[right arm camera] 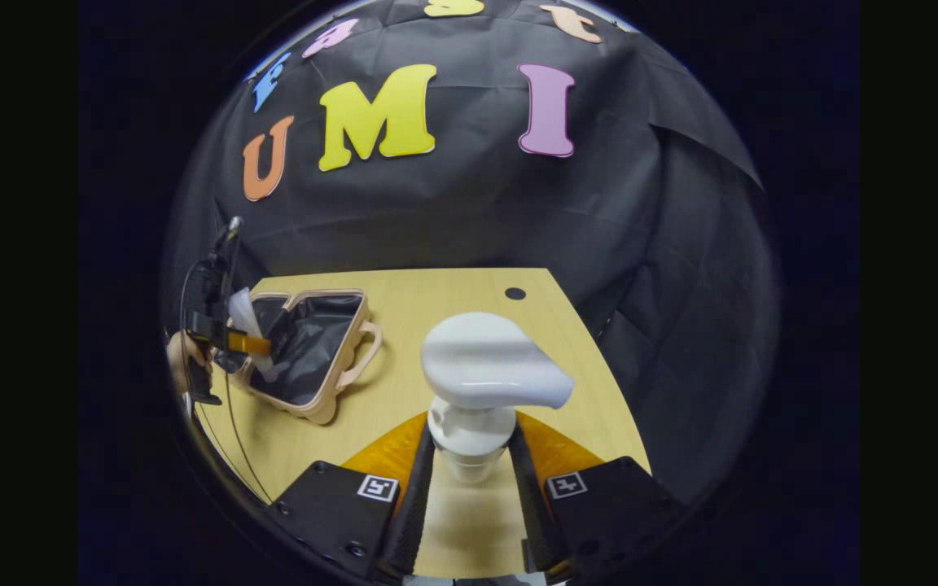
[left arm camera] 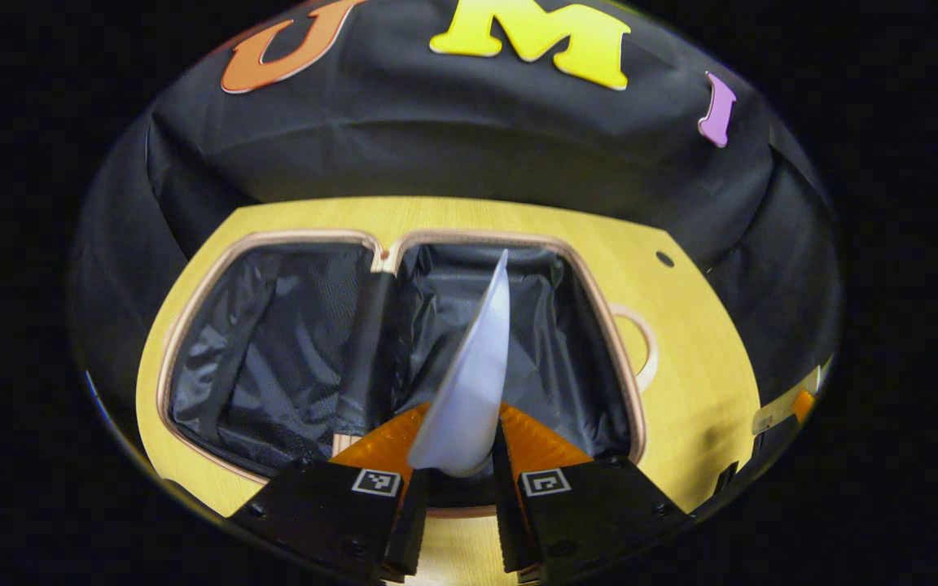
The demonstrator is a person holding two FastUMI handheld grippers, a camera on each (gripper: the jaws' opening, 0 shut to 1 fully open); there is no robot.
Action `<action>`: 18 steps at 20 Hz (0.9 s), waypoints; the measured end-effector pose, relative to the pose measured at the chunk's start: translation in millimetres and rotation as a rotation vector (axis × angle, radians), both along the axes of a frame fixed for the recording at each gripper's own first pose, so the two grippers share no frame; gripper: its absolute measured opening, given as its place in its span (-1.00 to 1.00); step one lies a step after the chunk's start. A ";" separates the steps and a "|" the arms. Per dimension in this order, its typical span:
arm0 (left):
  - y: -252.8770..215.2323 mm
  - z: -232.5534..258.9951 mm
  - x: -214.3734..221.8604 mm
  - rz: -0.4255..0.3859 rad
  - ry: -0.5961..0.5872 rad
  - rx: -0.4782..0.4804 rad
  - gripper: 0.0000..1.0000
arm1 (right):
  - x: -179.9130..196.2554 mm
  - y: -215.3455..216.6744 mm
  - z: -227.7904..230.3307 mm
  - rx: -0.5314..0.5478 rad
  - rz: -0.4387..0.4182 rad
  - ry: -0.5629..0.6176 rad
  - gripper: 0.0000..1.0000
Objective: First open the suitcase, pack the skin care products into it, and then close the suitcase.
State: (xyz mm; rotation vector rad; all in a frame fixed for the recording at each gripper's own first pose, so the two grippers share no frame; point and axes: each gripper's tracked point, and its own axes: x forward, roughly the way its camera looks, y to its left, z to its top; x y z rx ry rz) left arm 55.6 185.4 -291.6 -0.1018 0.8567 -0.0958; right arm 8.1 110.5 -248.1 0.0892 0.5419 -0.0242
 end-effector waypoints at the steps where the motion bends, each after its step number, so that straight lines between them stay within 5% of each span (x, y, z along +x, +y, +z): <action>1: -1.1 -8.1 -1.2 -0.010 0.034 0.004 -0.21 | -3.6 -0.5 -0.6 -0.004 -0.012 0.007 -0.02; 8: -9.8 -24.1 10.8 -0.069 0.117 0.053 -0.21 | -10.3 -9.9 -4.9 -0.019 -0.054 0.057 -0.02; 17: -8.7 -51.7 21.1 -0.020 0.197 0.032 -0.20 | -1.8 -13.0 1.6 -0.048 -0.076 0.060 -0.07; 18: -8.4 -54.6 19.7 -0.012 0.203 0.019 -0.06 | -1.8 -10.5 3.6 -0.053 -0.075 0.062 -0.02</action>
